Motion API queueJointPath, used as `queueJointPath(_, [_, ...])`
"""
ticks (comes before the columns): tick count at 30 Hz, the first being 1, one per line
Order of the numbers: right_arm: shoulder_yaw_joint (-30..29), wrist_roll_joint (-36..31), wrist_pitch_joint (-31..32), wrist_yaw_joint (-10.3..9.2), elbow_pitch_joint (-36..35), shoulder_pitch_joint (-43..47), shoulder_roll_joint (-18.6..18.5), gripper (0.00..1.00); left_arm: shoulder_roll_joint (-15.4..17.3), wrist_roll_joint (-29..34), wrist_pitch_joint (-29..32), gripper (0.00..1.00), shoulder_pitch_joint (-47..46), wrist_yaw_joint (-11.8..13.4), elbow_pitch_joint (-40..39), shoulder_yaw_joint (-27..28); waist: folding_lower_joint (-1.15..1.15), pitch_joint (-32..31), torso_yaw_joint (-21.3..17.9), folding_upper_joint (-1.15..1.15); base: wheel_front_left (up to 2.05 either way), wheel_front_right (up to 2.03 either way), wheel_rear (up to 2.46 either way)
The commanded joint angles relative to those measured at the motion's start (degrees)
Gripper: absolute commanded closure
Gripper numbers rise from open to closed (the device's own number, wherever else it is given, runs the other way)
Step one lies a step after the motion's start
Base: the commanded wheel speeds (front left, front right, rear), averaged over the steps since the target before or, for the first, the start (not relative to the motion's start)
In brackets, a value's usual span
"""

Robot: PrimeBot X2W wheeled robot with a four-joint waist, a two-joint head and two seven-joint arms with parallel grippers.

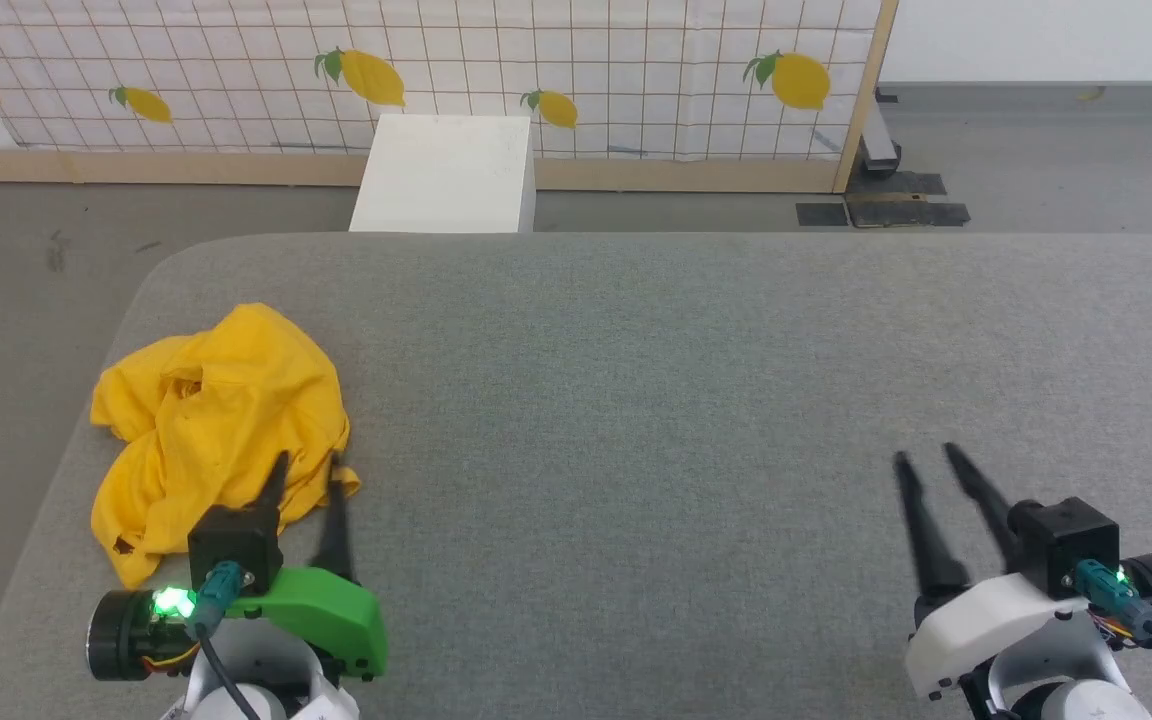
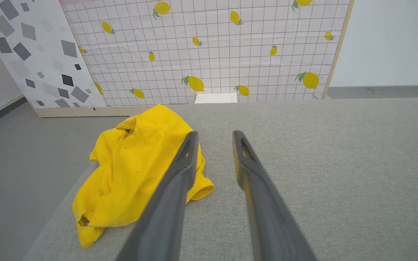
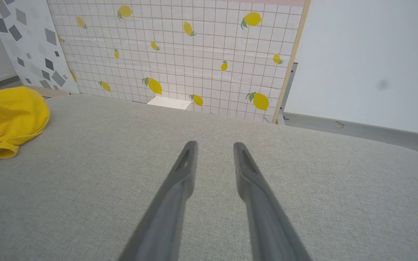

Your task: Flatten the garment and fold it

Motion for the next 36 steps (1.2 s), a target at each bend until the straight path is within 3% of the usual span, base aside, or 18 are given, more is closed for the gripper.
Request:
queueJointPath(1, [0.0, 0.1, -0.1, 0.0, 0.0, 0.0, 0.0, 0.0, 0.0, -0.1, -0.2, 0.0, 0.0, 0.1, 0.1, -0.2, 0.0, -0.1, 0.0, 0.0, 0.0, 0.0, 0.0])
queueJointPath(21, [-0.4, -0.4, -1.2, -0.02, 0.2, 0.3, 0.0, 0.0, 0.1, -2.2, -2.5, 0.0, -1.1, 1.6, 2.7, -2.8, 0.0, -0.6, 1.5, 0.0, 0.0, 0.0, 0.0])
queueJointPath(36, [-0.7, -0.2, -1.9, -0.03, 0.3, 0.6, 0.1, 0.0, 1.1, -4.0, -4.3, 0.0, -1.5, 2.7, 3.7, -4.0, 0.0, -1.1, 7.9, 0.0, 0.0, 0.0, 0.0])
